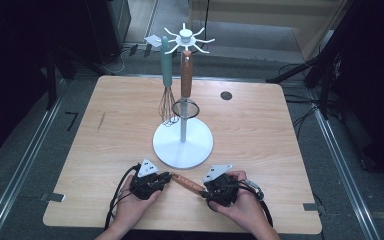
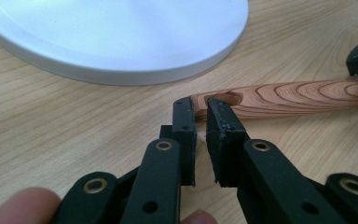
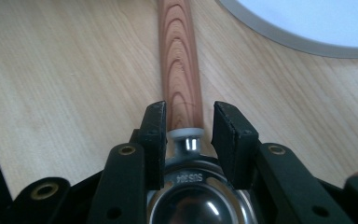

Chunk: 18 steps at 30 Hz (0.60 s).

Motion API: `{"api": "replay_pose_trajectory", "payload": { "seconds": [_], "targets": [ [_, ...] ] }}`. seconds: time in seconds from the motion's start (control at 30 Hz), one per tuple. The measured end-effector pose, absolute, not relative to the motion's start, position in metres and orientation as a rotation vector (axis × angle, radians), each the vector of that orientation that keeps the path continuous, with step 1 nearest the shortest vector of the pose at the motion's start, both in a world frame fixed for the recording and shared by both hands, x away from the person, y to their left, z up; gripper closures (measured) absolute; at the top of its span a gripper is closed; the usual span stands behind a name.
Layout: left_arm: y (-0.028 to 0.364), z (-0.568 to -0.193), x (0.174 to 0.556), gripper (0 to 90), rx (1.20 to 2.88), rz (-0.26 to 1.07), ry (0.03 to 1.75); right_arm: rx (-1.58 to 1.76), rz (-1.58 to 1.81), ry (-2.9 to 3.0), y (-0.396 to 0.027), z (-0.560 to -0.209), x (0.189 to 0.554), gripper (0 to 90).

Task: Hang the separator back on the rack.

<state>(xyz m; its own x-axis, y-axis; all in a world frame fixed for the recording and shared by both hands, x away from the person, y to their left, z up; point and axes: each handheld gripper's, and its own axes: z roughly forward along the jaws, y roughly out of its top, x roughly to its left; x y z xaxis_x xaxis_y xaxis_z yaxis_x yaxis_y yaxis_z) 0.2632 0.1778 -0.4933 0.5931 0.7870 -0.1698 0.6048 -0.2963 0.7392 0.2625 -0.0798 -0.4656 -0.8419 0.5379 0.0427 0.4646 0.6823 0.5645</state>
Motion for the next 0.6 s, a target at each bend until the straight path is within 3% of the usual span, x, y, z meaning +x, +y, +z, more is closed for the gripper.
{"api": "replay_pose_trajectory", "payload": {
  "seconds": [0.33,0.6],
  "targets": [
    [0.203,-0.485,0.254,62.9,1.930,0.336,1.077,0.848,0.754,2.854,-0.066,-0.465,0.272,67.4],
    [0.231,-0.482,0.248,57.1,1.880,0.392,1.114,0.838,0.637,2.899,-0.055,-0.467,0.276,68.2]
  ]
}}
